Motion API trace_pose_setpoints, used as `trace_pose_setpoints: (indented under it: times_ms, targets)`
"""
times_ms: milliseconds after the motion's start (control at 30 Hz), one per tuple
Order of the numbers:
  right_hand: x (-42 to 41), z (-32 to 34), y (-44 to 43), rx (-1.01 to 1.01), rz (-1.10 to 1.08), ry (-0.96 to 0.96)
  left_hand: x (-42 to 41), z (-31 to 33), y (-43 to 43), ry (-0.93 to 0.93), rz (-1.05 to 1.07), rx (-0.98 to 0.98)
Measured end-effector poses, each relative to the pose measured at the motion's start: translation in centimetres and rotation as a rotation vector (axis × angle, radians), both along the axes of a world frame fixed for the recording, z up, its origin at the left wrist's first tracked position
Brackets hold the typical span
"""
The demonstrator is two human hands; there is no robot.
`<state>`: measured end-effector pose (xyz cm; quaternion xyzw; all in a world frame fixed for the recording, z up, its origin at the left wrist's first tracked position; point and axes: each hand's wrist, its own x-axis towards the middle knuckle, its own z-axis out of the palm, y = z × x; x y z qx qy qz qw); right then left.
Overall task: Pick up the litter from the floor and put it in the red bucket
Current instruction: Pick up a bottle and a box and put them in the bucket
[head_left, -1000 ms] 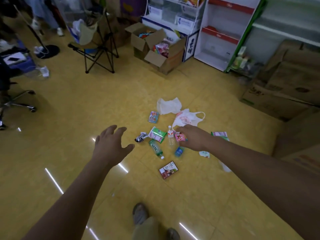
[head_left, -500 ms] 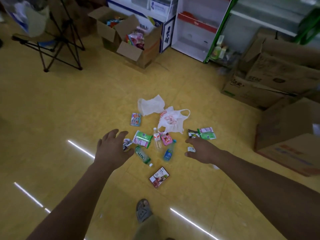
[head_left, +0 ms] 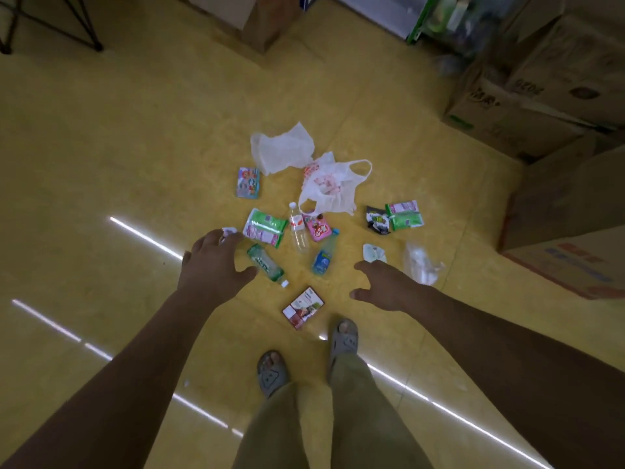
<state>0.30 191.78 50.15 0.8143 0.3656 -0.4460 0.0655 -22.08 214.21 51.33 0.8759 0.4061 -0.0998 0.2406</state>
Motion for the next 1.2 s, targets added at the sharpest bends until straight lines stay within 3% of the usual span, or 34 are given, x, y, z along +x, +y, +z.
trace_pose_setpoints:
  times_ms: [400,833,1200]
  targets:
    - [1.7,-22.6,3.2,-0.088,0.220,0.091,4.7,-21.9,0.5,0.075,0.161,-0.107]
    - [-0.9,-49.9,2.4,-0.001,0.674,-0.052,6.5,-50.3,-2.3,0.121,0.314,-0.146]
    - [-3.2,-59.2,1.8,0.075,0.821,-0.081,8.4,-59.9,-2.6,0.089,0.318,-0.150]
